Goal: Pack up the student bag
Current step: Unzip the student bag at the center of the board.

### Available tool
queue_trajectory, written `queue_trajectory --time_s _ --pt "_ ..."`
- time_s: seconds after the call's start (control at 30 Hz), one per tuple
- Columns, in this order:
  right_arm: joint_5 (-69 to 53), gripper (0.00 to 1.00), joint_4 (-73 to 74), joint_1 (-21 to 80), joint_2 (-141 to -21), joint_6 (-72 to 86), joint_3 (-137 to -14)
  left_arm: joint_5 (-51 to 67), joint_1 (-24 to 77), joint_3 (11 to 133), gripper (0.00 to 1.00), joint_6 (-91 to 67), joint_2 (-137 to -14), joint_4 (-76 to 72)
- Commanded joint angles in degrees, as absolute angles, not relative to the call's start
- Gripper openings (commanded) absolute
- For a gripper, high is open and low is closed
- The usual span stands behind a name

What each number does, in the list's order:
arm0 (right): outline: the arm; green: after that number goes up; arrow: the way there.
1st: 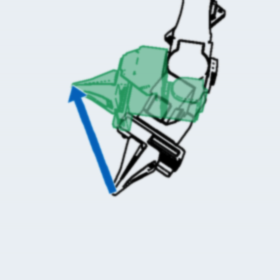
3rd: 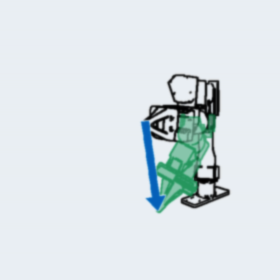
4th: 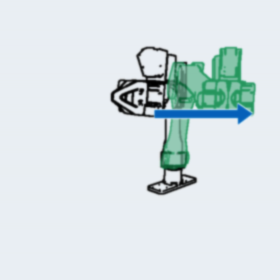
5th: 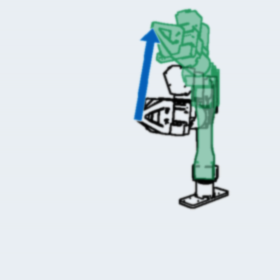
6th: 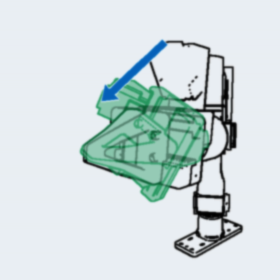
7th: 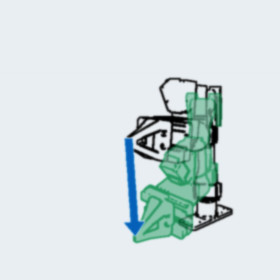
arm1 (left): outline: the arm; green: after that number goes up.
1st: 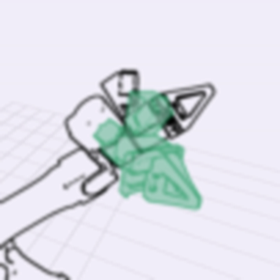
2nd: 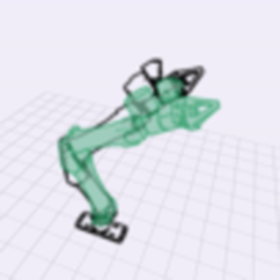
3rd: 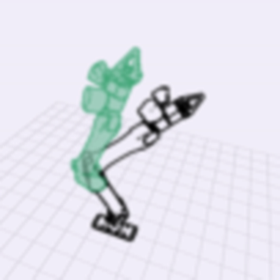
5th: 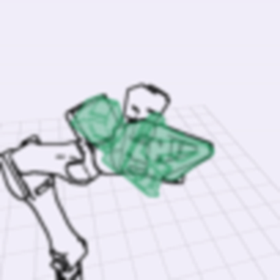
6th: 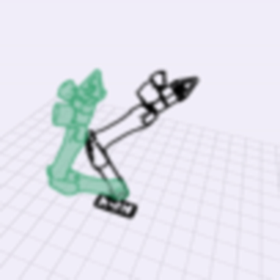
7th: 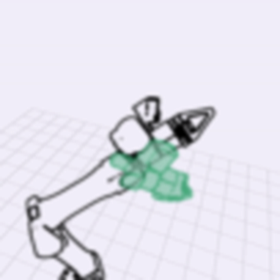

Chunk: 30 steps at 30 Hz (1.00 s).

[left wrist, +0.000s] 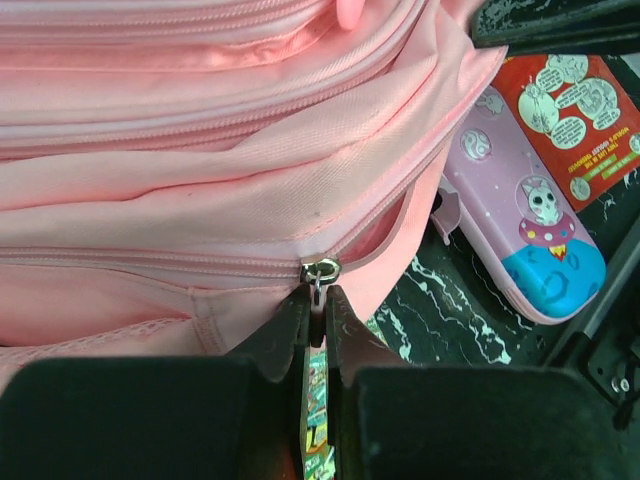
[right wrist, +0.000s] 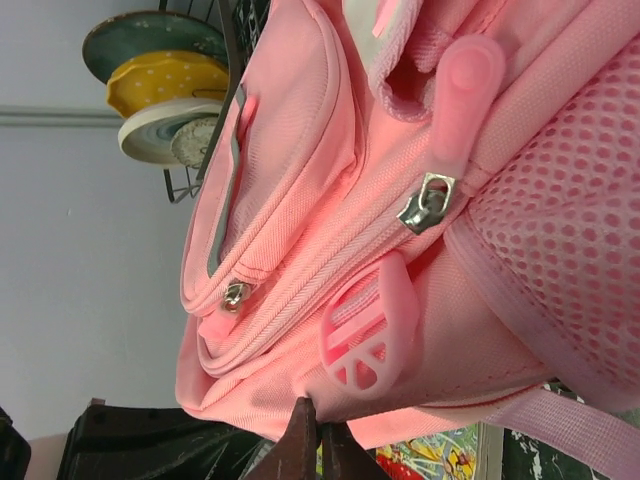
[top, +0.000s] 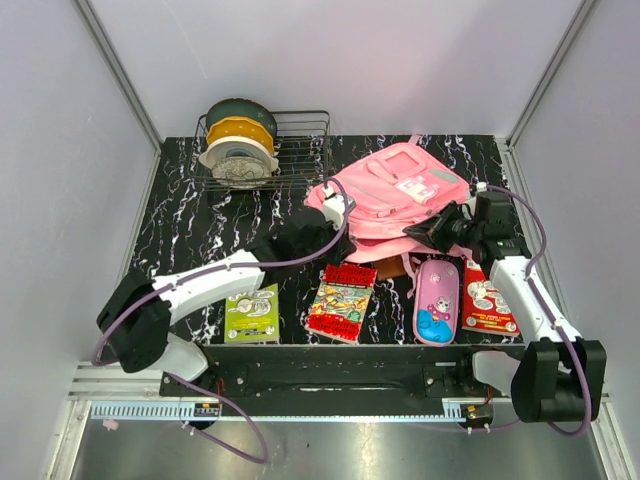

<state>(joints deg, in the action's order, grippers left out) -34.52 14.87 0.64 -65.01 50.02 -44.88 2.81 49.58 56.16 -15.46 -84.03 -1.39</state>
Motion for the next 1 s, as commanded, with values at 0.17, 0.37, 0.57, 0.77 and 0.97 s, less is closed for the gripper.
queue_trajectory --time_s 0.17,0.37,0.57,0.77,0.97 --pt "-35.7 0.0 10.0 -10.3 -68.0 43.3 -51.4 0.2 42.4 50.9 0.0 -13.1 -74.8 8.2" --pt "-42.9 0.0 10.4 -16.2 -71.3 41.4 -55.2 -2.5 40.6 48.0 0.0 -11.7 -69.2 8.8" --pt "-47.2 0.01 8.1 -16.2 -73.9 44.8 -55.6 3.3 42.2 48.2 0.0 -13.5 -67.6 6.7" --pt "-47.3 0.45 11.1 -11.5 -68.9 45.3 -54.3 -1.2 49.4 52.2 0.0 -16.2 -70.7 7.0" --pt "-41.1 0.61 7.9 -0.4 -62.8 52.2 -46.3 -3.4 54.8 56.1 0.0 -18.4 -75.6 4.5"
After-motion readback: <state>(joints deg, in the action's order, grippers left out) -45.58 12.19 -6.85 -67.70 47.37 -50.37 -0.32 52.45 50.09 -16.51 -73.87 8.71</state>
